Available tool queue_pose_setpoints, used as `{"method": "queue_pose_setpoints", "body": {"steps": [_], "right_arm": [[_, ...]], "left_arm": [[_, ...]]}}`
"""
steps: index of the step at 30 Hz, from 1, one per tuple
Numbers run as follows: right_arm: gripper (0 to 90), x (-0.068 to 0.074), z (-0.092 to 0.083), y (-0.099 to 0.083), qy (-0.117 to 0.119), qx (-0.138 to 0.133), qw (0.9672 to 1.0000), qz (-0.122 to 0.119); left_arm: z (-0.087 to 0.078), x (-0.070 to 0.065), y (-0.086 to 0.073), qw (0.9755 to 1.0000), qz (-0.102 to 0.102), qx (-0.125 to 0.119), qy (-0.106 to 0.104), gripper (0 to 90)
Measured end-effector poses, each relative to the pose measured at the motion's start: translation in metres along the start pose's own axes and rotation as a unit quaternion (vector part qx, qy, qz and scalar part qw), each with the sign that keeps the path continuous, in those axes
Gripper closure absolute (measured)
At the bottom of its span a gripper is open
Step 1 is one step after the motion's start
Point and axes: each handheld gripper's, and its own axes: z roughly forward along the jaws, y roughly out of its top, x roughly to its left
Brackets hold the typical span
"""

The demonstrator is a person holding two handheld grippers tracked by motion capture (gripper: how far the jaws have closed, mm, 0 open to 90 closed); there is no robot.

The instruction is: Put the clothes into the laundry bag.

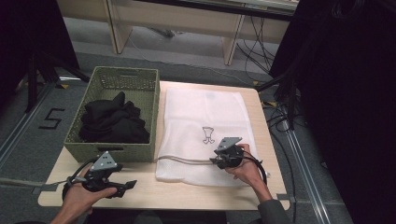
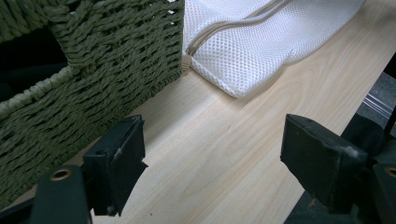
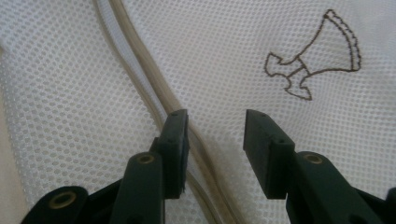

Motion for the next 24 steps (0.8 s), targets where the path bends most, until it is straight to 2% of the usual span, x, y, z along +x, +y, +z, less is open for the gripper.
{"method": "queue_pose_setpoints", "body": {"steps": [4,6,8,9,10,11,13,15,16,17,18,21,22,24], "right_arm": [[63.3,0.0,0.007,0.0,0.004,0.01,0.9997,-0.02],[65.5,0.001,0.009,0.0,0.004,0.02,0.9997,-0.013],[66.8,0.0,0.01,-0.001,0.005,0.021,0.9996,-0.02],[68.4,0.0,0.012,-0.001,0.007,0.023,0.9994,-0.026],[71.7,-0.002,0.016,-0.001,0.005,0.026,0.9985,-0.048],[74.6,0.0,0.016,-0.001,0.011,0.028,0.9988,-0.038],[78.1,0.0,0.016,-0.001,0.01,0.032,0.9986,-0.04],[85.0,-0.002,0.016,0.001,0.006,0.029,0.9971,-0.07],[86.7,-0.001,0.013,0.002,0.004,0.037,0.9973,-0.064],[87.5,0.0,0.012,0.003,0.0,0.035,0.9976,-0.061],[88.2,-0.001,0.006,0.006,0.002,0.033,0.9975,-0.062],[88.4,-0.001,-0.005,0.013,-0.03,-0.004,0.9977,-0.061],[88.4,-0.003,-0.009,0.015,-0.033,-0.011,0.9971,-0.068],[88.4,-0.003,-0.013,0.017,-0.038,-0.015,0.997,-0.066]], "left_arm": [[0.001,-0.001,0.0,1.0,-0.001,0.005,0.0,21.5],[0.001,-0.001,0.0,1.0,-0.003,0.004,-0.001,21.5],[0.0,-0.001,0.0,1.0,-0.004,0.003,-0.001,21.5],[0.0,0.0,0.001,1.0,-0.001,0.003,-0.001,21.5],[0.0,0.0,0.001,1.0,0.001,0.003,-0.001,21.5],[0.0,0.0,0.001,1.0,0.0,0.003,-0.001,21.5],[0.0,0.0,0.001,1.0,0.001,0.003,-0.001,21.5],[0.0,-0.001,0.0,1.0,-0.002,0.001,-0.001,21.5],[0.0,-0.001,0.0,1.0,-0.003,-0.003,0.001,21.5],[0.0,-0.002,0.0,1.0,-0.007,-0.001,0.0,21.5],[0.0,-0.001,0.001,1.0,0.002,0.001,-0.003,21.5],[0.0,-0.001,0.001,1.0,0.008,0.003,-0.003,21.6],[0.0,-0.001,0.001,1.0,0.005,0.003,-0.002,21.6],[0.0,-0.001,0.001,1.0,0.005,0.002,-0.002,21.6]]}}
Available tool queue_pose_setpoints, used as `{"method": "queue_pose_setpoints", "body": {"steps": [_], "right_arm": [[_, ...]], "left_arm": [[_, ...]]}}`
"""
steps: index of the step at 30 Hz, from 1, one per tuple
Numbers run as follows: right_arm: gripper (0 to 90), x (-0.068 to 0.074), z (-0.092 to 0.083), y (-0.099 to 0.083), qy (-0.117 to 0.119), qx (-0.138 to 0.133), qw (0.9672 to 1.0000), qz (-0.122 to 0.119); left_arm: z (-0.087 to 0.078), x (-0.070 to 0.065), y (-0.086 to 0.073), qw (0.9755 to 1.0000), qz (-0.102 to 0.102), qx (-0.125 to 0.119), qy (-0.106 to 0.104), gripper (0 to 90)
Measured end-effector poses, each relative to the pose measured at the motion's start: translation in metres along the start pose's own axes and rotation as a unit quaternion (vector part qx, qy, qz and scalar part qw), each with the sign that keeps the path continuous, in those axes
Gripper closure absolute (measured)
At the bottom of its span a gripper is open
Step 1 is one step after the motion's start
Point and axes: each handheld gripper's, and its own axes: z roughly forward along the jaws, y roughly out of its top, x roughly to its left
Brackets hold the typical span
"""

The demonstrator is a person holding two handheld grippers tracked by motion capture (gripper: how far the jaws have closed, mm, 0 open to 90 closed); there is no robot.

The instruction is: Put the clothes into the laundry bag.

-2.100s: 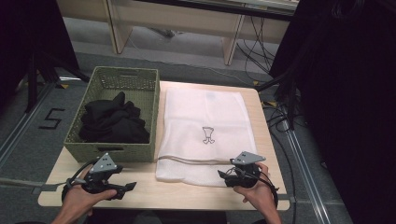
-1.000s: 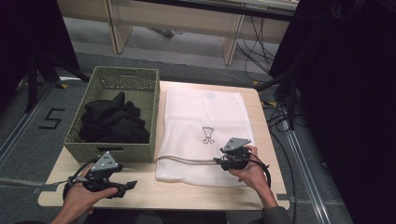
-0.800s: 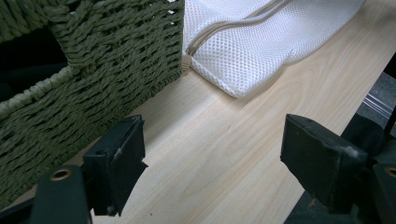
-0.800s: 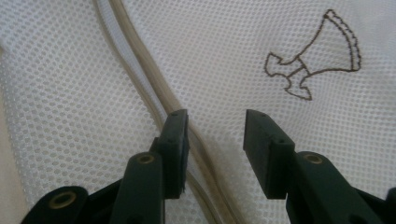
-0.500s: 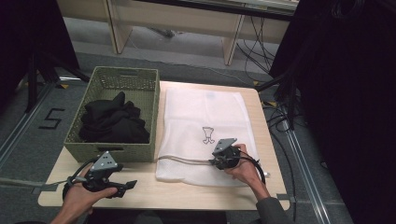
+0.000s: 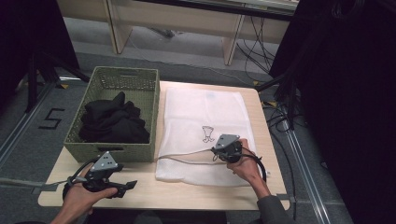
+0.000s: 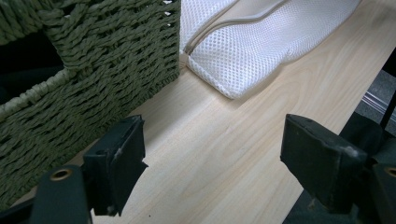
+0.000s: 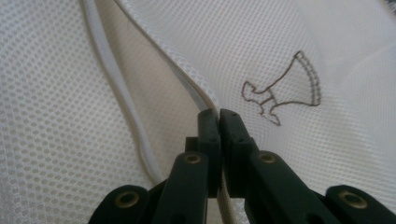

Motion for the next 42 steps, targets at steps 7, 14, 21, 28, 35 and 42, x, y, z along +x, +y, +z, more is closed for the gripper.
{"method": "queue_pose_setpoints", "body": {"steps": [7,14,21,28,35,42], "right_arm": [[88.5,-0.006,-0.017,0.012,-0.031,-0.025,0.9992,0.0],[88.6,-0.006,-0.028,0.023,-0.066,-0.052,0.9965,0.001],[88.6,-0.014,-0.038,0.037,-0.095,-0.081,0.9922,0.005],[88.6,-0.017,-0.043,0.04,-0.102,-0.091,0.9906,0.007],[88.6,-0.019,-0.044,0.039,-0.098,-0.092,0.9909,0.008],[88.6,-0.019,-0.042,0.038,-0.097,-0.091,0.9911,0.009]], "left_arm": [[0.001,-0.001,0.0,1.0,-0.001,0.0,-0.001,21.7],[0.0,0.0,0.0,1.0,0.002,-0.001,0.004,21.8],[-0.004,0.0,0.002,0.9999,-0.005,-0.01,0.009,21.8],[-0.017,0.004,0.011,0.9992,0.022,-0.016,0.028,21.6],[-0.041,0.011,0.033,0.9975,0.021,-0.039,0.055,21.4],[-0.062,0.038,0.074,0.9962,0.025,-0.03,0.077,16.8]]}}
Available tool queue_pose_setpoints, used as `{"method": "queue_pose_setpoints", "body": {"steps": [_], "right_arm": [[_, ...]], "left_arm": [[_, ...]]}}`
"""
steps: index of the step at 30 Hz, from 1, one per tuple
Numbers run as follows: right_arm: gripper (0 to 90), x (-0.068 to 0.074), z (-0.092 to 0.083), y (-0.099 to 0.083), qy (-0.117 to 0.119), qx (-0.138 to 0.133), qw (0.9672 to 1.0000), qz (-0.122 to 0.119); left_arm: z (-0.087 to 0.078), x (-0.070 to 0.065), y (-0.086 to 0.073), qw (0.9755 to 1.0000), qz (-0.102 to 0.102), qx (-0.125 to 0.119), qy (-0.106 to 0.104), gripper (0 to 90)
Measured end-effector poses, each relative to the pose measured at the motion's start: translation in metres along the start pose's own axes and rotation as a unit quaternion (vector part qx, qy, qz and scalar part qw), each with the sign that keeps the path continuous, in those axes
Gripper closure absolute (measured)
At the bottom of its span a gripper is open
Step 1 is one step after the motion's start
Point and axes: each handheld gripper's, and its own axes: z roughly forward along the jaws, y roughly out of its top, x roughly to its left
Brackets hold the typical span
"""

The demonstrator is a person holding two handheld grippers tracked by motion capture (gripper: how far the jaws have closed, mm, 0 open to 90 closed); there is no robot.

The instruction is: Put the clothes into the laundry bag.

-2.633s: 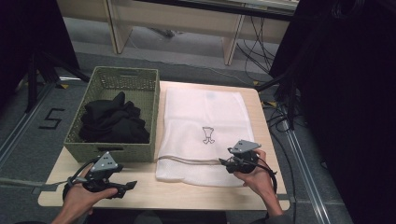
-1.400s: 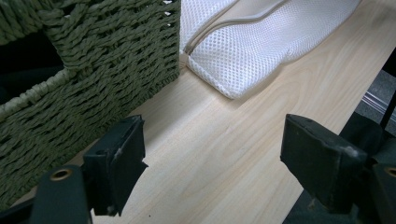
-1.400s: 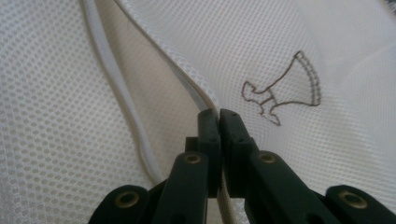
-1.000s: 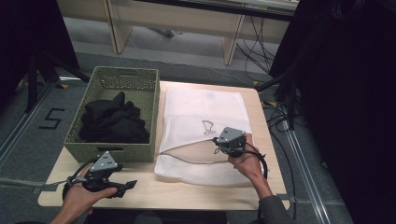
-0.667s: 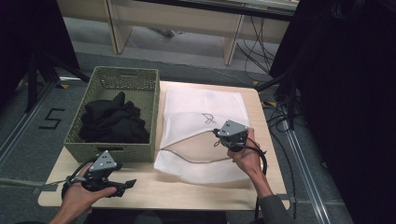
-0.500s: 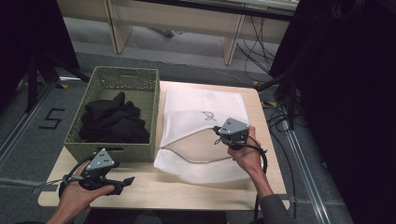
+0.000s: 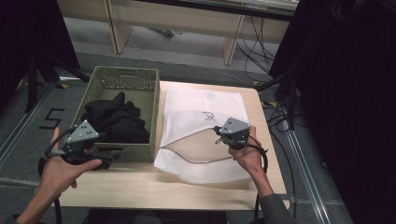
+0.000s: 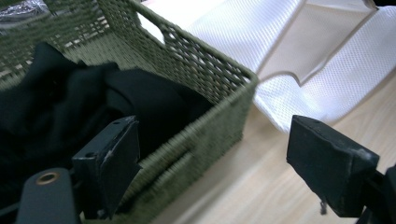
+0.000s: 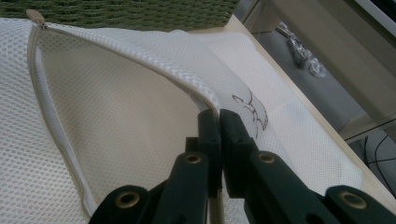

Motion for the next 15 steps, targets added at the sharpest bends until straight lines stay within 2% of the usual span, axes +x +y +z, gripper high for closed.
{"method": "queue_pose_setpoints", "body": {"steps": [1,6,7,8,9,10,11,12,13,15], "right_arm": [[88.6,0.0,0.0,0.0,0.0,0.0,1.0,0.0],[88.6,0.0,0.0,-0.001,0.002,0.001,1.0,0.002],[88.6,0.0,0.0,-0.001,0.001,-0.001,1.0,0.003],[88.6,0.0,0.0,-0.001,0.001,-0.001,1.0,0.003],[88.6,-0.001,0.0,-0.001,0.003,-0.001,1.0,0.001],[88.6,0.0,0.0,-0.001,0.003,0.0,1.0,0.003],[88.6,0.0,0.0,-0.001,0.003,0.0,1.0,0.003],[88.6,0.0,0.0,-0.001,0.003,0.0,1.0,0.003],[88.6,0.0,0.001,-0.001,0.003,0.0,1.0,-0.001],[88.6,0.0,0.001,-0.001,0.003,0.0,1.0,-0.001]], "left_arm": [[0.0,0.0,0.0,1.0,0.0,0.0,0.0,16.6],[0.011,0.026,0.02,0.9997,0.002,0.009,0.024,15.3],[0.019,0.036,0.026,0.9991,0.002,0.02,0.037,15.3],[0.019,0.036,0.026,0.9991,0.002,0.02,0.037,15.4],[0.026,0.049,0.032,0.9977,0.008,0.044,0.05,15.6],[0.03,0.055,0.034,0.9974,0.006,0.049,0.053,15.7],[0.034,0.062,0.036,0.9971,0.0,0.062,0.046,16.1],[0.034,0.062,0.036,0.9971,0.0,0.062,0.046,16.0],[0.044,0.073,0.038,0.9964,-0.02,0.076,0.033,16.1],[0.048,0.077,0.038,0.996,-0.027,0.077,0.036,16.1]]}}
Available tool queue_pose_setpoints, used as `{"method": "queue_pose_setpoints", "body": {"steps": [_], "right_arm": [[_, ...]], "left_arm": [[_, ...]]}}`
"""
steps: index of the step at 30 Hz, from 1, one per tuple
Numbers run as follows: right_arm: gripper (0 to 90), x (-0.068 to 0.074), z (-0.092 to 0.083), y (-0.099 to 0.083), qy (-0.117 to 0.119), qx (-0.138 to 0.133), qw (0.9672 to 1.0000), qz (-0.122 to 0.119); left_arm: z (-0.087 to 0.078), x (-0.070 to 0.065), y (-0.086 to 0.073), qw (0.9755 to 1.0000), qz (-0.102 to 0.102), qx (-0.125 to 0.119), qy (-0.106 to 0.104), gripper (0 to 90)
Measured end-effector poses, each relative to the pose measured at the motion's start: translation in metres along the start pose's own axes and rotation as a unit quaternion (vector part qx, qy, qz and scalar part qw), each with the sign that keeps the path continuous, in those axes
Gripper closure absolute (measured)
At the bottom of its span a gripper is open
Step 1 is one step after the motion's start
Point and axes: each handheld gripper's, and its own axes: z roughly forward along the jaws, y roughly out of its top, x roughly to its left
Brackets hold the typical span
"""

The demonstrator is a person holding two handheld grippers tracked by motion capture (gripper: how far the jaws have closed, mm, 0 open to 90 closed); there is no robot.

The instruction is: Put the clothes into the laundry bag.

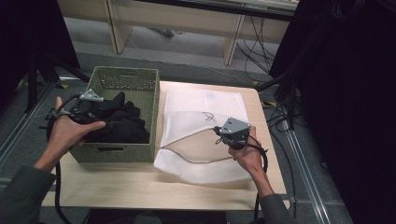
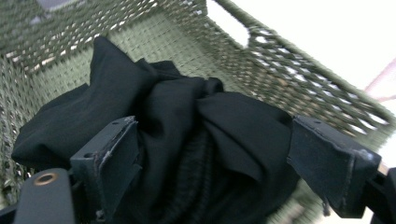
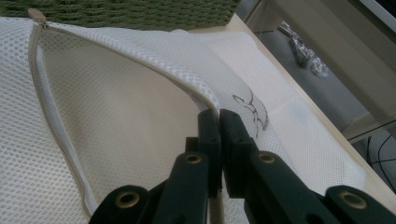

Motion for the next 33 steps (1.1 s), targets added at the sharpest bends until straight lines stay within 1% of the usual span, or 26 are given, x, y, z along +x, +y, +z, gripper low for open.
{"method": "queue_pose_setpoints", "body": {"steps": [2,3,4,5,6,7,8,9,10,12,14,15,16,17,18,19,21,23,25,26,27,28,29,30,31,33], "right_arm": [[88.6,-0.001,0.0,0.0,0.0,-0.001,1.0,-0.003],[88.6,-0.001,0.0,0.0,0.0,0.0,1.0,-0.003],[88.6,0.0,0.001,0.0,0.001,0.001,1.0,-0.003],[88.6,0.0,0.001,0.0,0.007,0.003,1.0,-0.002],[88.6,0.0,0.0,0.0,0.006,0.005,1.0,0.004],[88.6,0.0,0.0,0.0,0.006,0.005,1.0,0.004],[88.6,0.001,0.0,0.0,0.006,0.006,1.0,0.001],[88.6,0.001,0.0,0.0,0.006,0.007,1.0,0.001],[88.6,0.0,0.0,0.0,0.007,0.006,1.0,0.002],[88.6,0.0,0.001,0.0,0.007,0.006,1.0,0.003],[88.6,0.0,0.001,-0.001,0.004,0.004,1.0,0.002],[88.6,0.0,0.002,0.0,0.008,0.005,0.9999,-0.006],[88.6,0.001,0.002,0.0,0.009,0.007,0.9999,-0.001],[88.6,0.0,0.002,0.0,0.005,0.003,1.0,-0.005],[88.6,0.001,0.002,0.0,0.005,0.003,1.0,-0.006],[88.6,0.0,0.002,0.0,0.007,0.004,0.9999,-0.007],[88.6,0.0,0.002,0.0,0.008,0.004,0.9999,-0.008],[88.6,0.0,0.002,0.0,0.006,0.005,1.0,-0.004],[88.6,-0.001,0.002,-0.001,0.007,0.005,1.0,-0.004],[88.5,-0.001,0.002,-0.001,0.006,0.004,1.0,-0.005],[88.6,0.0,0.002,-0.001,0.007,0.004,1.0,-0.004],[88.6,0.0,0.002,-0.001,0.007,0.004,1.0,-0.004],[88.5,-0.001,0.002,-0.001,0.008,0.005,0.9999,-0.004],[88.5,-0.001,0.002,-0.001,0.008,0.005,1.0,-0.004],[88.5,-0.001,0.002,-0.001,0.008,0.005,0.9999,-0.004],[88.6,-0.001,0.002,-0.001,0.008,0.006,0.9999,-0.003]], "left_arm": [[0.013,0.005,0.001,0.9998,-0.019,0.003,-0.002,16.1],[0.016,0.007,0.001,0.9997,-0.022,0.008,-0.004,16.1],[0.022,0.01,0.001,0.9994,-0.033,0.007,-0.004,15.8],[0.024,0.012,0.001,0.9994,-0.033,0.013,-0.002,15.3],[0.026,0.015,0.002,0.9988,-0.036,0.032,-0.001,14.9],[0.028,0.017,0.002,0.9984,-0.038,0.041,-0.009,14.9],[0.033,0.017,0.001,0.9977,-0.053,0.039,-0.015,14.9],[0.034,0.017,0.001,0.9969,-0.056,0.051,-0.02,14.9],[0.035,0.015,0.001,0.9965,-0.057,0.056,-0.023,15.0],[0.039,0.013,-0.001,0.9959,-0.05,0.068,-0.033,14.9],[0.044,0.011,-0.001,0.9944,-0.058,0.081,-0.036,14.8],[0.048,0.01,-0.001,0.9936,-0.061,0.088,-0.036,14.7],[0.051,0.009,-0.001,0.9934,-0.06,0.09,-0.036,14.7],[0.054,0.01,0.0,0.9932,-0.055,0.096,-0.035,14.7],[0.057,0.01,0.0,0.9933,-0.057,0.095,-0.032,14.6],[0.061,0.012,0.002,0.9924,-0.056,0.104,-0.032,14.5],[0.066,0.014,0.004,0.9915,-0.06,0.112,-0.03,14.5],[0.074,0.017,0.006,0.9907,-0.043,0.126,-0.026,12.8],[0.083,0.019,0.006,0.9887,-0.035,0.144,-0.021,9.8],[0.087,0.02,0.006,0.9865,-0.034,0.16,-0.012,8.7],[0.096,0.023,0.006,0.9848,-0.017,0.172,-0.007,6.9],[0.096,0.023,0.006,0.9848,-0.017,0.172,-0.007,4.9],[0.106,0.026,0.003,0.9828,-0.028,0.182,-0.007,3.8],[0.106,0.026,0.003,0.9828,-0.028,0.182,-0.007,2.6],[0.109,0.027,0.002,0.9814,-0.037,0.188,-0.007,0.6],[0.117,0.031,-0.001,0.9811,-0.03,0.191,-0.004,0.0]]}}
